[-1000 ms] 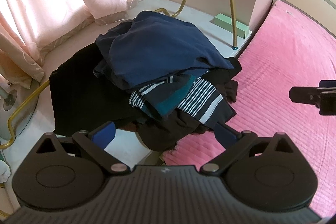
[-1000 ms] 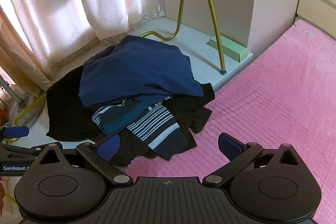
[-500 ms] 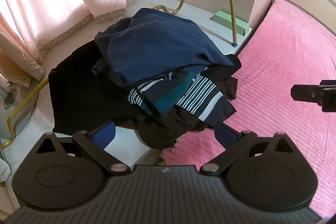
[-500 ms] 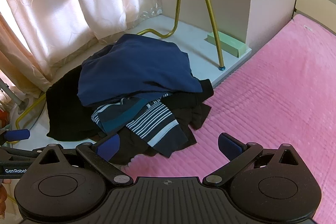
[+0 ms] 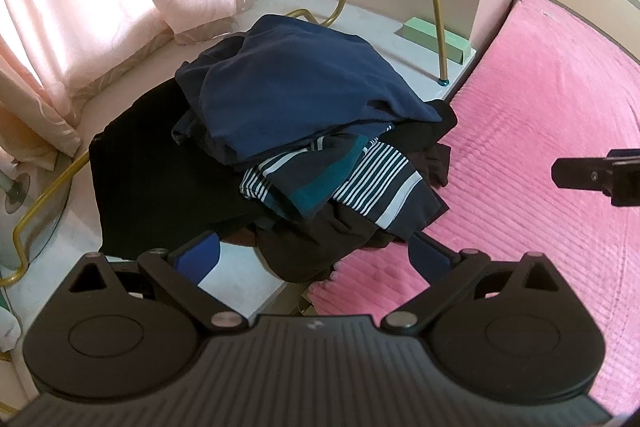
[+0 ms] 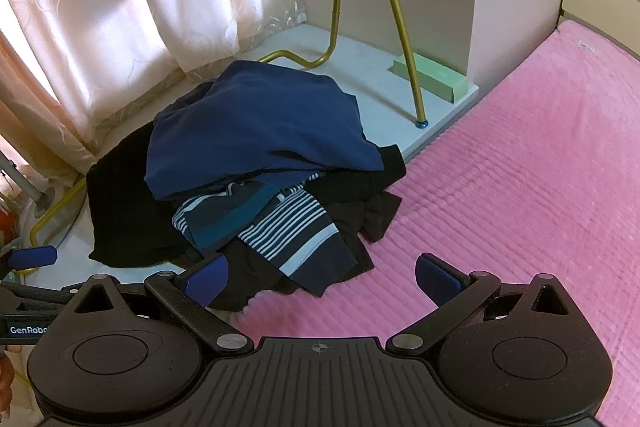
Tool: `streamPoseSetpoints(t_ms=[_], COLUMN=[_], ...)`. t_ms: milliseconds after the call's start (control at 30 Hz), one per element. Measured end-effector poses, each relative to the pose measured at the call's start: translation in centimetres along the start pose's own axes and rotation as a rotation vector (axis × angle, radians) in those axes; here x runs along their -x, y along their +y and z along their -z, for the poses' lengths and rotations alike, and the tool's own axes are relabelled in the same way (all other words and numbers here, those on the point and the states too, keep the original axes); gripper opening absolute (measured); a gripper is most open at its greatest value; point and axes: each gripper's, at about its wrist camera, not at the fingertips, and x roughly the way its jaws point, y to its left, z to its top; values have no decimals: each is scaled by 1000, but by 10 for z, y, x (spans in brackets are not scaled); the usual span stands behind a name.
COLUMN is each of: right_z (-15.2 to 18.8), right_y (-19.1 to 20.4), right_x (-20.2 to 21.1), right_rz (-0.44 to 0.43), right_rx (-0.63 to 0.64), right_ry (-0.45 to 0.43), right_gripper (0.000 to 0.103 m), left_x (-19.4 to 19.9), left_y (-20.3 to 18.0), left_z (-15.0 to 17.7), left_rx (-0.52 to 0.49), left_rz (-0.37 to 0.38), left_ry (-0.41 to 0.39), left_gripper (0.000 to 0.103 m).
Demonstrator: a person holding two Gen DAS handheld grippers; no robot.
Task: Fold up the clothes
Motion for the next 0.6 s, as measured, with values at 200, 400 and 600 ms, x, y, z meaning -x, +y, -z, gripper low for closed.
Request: streamPoseSetpoints(t_ms=[200,400,600], right_z=[-3,-13,-26], right_y=[-12,-30,-28], right_x=[-5,-16,-37], right_rz=[4,-19,-83], right_rx=[23,74,221], right_ry=[19,26,-4], right_gripper=[102,102,102], left_x=[-8,-13,-19], left_y=[-8,-19,-26], left_z=[-1,-7,-11], left_rx=[-11,-64,-226], left_rz=[-17,-82,-192], left_ry=[1,-35,-97], left_gripper=[99,98,97])
